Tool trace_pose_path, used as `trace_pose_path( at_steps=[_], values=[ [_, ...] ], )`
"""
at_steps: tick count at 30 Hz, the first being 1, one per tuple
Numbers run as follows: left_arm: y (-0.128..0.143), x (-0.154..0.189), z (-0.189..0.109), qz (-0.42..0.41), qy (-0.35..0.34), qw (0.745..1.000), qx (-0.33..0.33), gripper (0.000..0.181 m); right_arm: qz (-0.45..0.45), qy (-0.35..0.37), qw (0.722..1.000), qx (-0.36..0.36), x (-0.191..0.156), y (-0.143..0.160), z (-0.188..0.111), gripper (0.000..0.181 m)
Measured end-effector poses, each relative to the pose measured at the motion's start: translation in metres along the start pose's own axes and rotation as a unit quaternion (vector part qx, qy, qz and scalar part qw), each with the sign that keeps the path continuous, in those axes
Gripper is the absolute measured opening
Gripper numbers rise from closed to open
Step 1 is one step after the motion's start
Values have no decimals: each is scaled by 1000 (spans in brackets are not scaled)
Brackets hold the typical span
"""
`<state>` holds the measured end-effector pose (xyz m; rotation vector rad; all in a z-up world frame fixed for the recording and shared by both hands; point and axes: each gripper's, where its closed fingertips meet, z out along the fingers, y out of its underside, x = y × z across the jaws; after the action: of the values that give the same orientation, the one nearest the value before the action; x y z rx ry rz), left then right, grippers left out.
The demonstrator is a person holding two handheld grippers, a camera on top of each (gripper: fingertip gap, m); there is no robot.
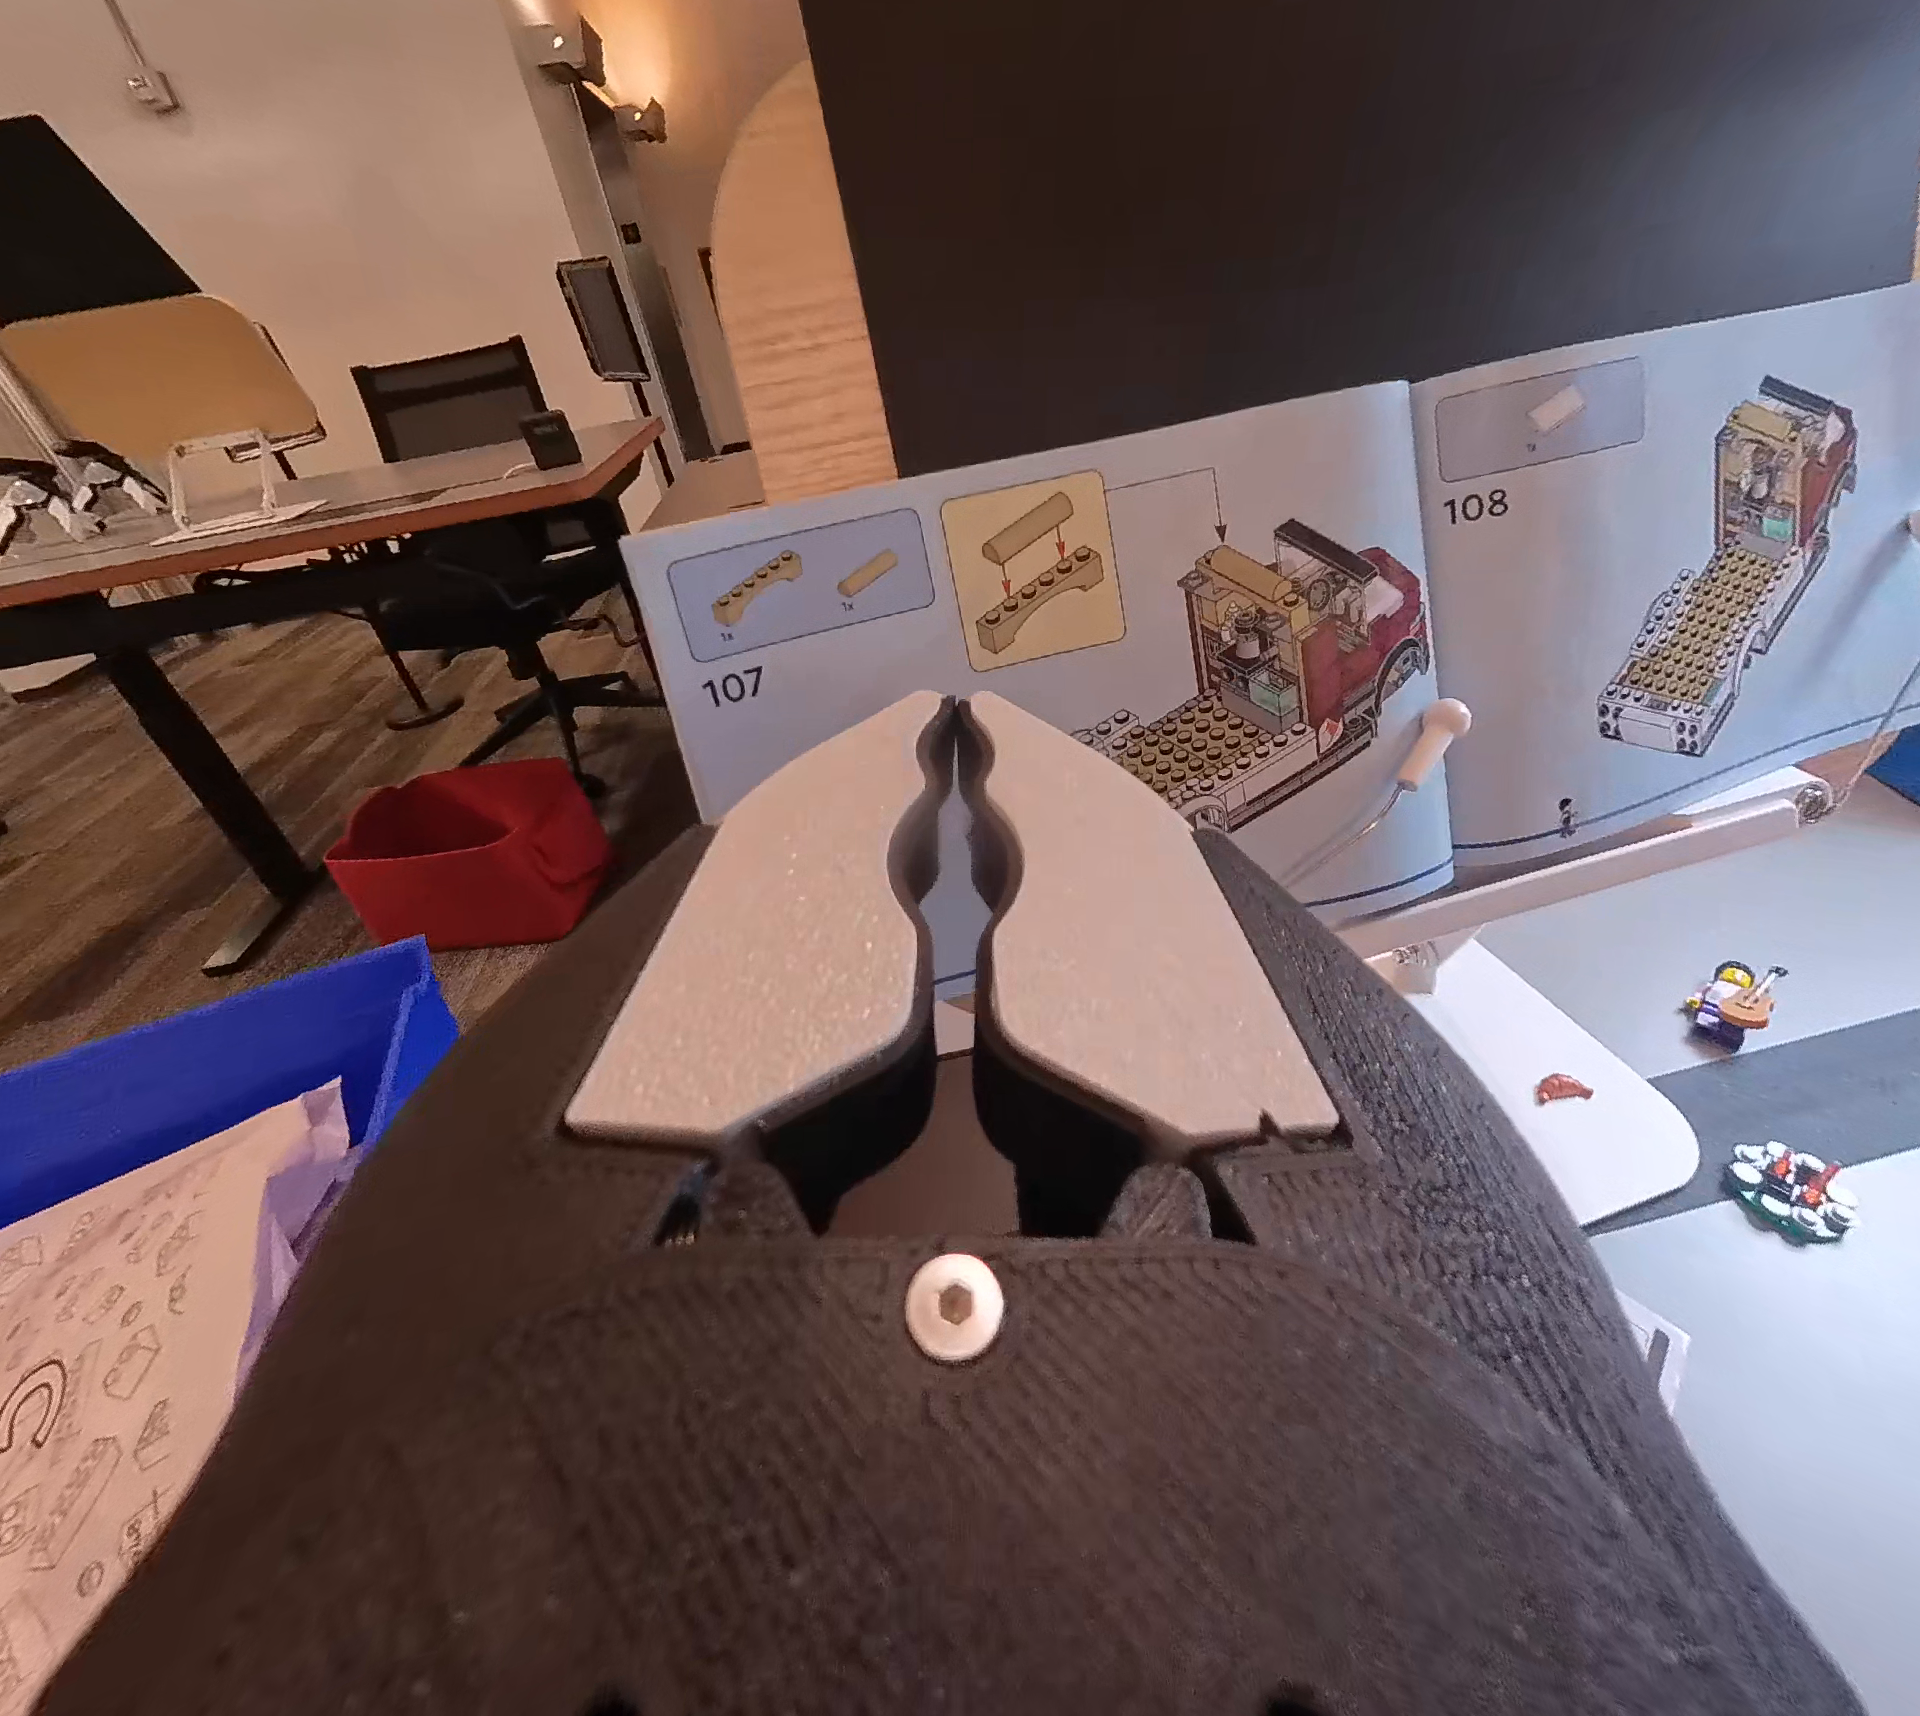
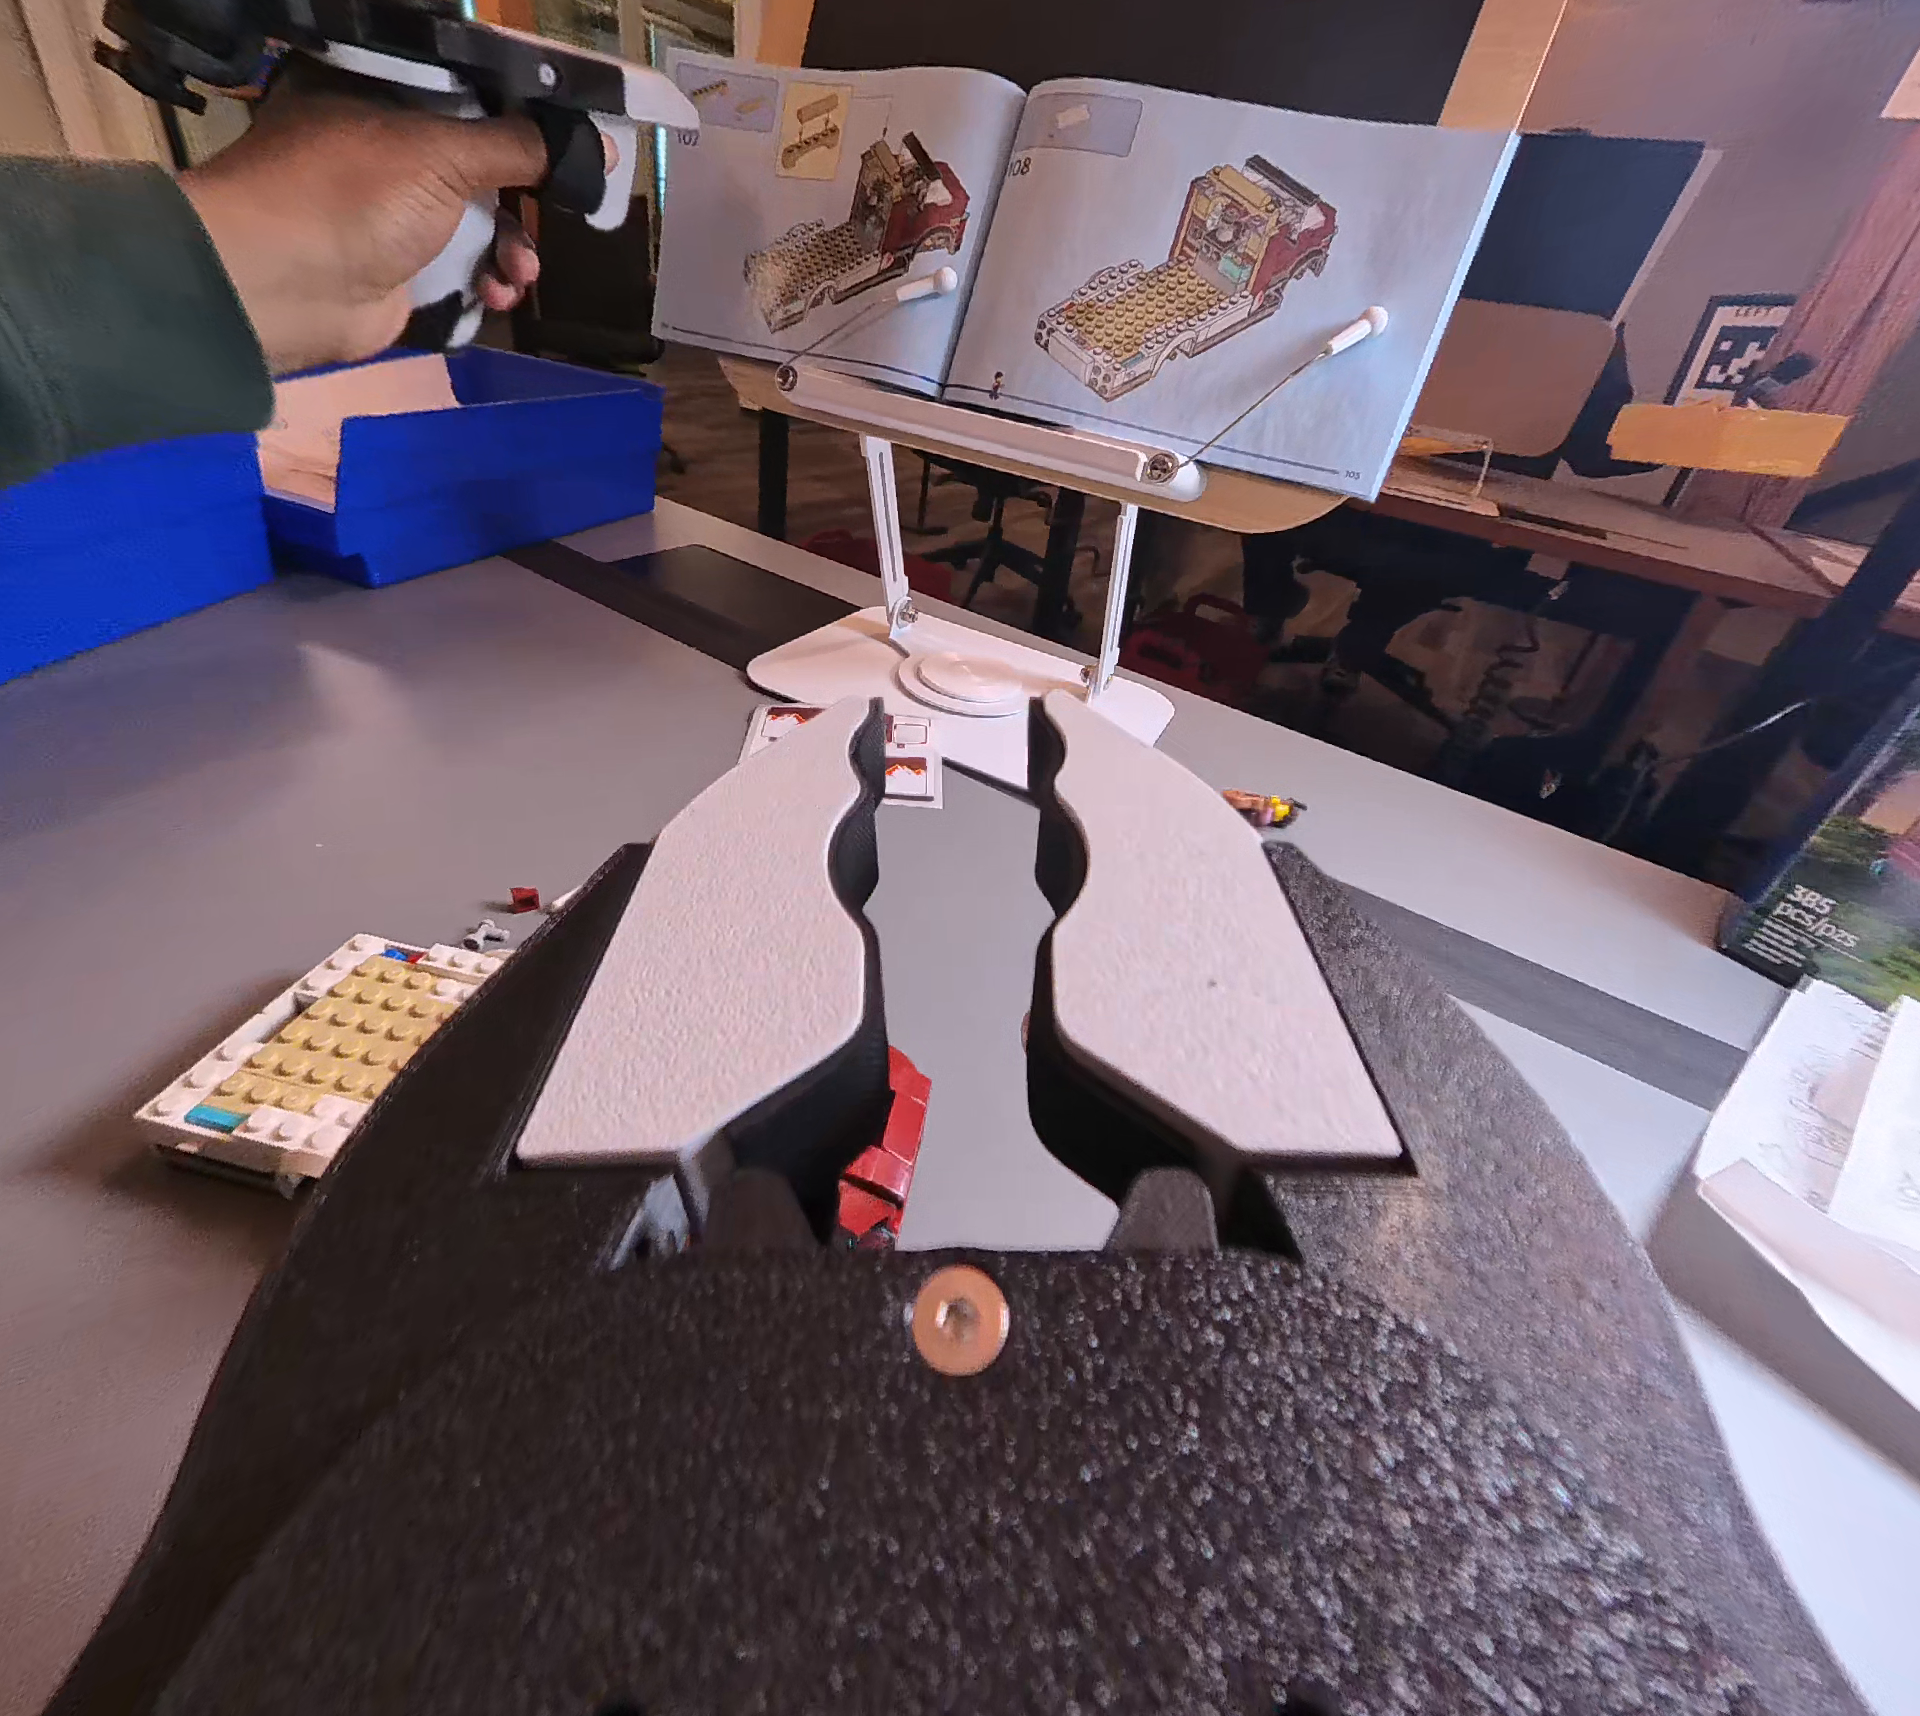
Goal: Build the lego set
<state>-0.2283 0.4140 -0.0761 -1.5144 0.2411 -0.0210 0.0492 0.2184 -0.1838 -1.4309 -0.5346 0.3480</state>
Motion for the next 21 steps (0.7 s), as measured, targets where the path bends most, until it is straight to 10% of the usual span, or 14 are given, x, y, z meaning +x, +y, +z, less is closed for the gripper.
trace_pose_path(
  at_steps=[12, 21],
  values=[
    [-23, -9, -6, 7, 31, 999, 17, 0, 24, -18, 999, -12, -2, 7, 3, 26],
    [-84, -12, -85, 28, 107, 993, 39, 3, 20, -16, 1000, -15, 4, 3, 0, 27]
  ],
)
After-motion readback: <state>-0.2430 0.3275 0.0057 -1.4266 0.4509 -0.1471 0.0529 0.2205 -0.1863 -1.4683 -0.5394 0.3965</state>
